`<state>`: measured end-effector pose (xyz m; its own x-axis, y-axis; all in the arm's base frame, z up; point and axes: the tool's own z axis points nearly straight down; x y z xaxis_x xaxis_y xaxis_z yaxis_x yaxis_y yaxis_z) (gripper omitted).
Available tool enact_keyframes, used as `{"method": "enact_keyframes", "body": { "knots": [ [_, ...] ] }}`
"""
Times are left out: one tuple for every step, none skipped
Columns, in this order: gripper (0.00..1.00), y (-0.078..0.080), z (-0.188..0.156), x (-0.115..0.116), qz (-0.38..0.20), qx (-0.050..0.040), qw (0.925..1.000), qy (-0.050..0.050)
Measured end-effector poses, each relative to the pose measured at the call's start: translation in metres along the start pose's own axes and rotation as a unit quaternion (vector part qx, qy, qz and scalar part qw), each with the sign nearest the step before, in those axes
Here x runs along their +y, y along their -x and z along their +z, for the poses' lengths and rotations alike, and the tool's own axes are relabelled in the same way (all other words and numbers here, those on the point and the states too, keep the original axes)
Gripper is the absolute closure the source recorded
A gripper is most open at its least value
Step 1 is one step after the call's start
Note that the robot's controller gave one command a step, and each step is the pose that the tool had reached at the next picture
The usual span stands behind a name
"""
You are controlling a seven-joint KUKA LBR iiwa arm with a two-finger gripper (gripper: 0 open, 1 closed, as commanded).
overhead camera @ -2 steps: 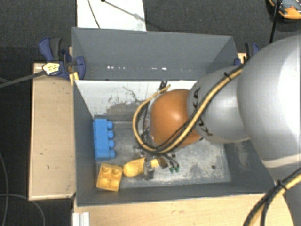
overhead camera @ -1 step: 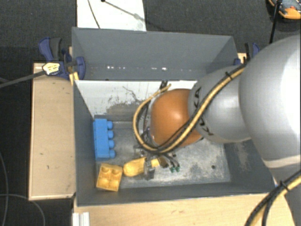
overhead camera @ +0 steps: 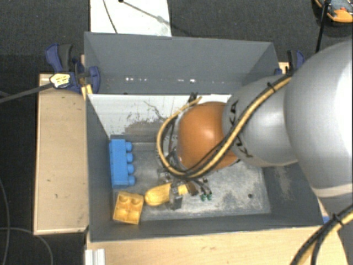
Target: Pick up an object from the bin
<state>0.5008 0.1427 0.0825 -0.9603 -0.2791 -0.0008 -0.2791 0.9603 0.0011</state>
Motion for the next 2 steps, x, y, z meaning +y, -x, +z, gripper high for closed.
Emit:
{"method": "enact_keyframes", "body": {
  "knots": [
    [1.00,-0.001,-0.012,0.000,0.001,0.0018,1.0000,0.000],
    [1.00,0.000,-0.028,0.000,0.001,0.0010,1.0000,0.000]
  ]
}}
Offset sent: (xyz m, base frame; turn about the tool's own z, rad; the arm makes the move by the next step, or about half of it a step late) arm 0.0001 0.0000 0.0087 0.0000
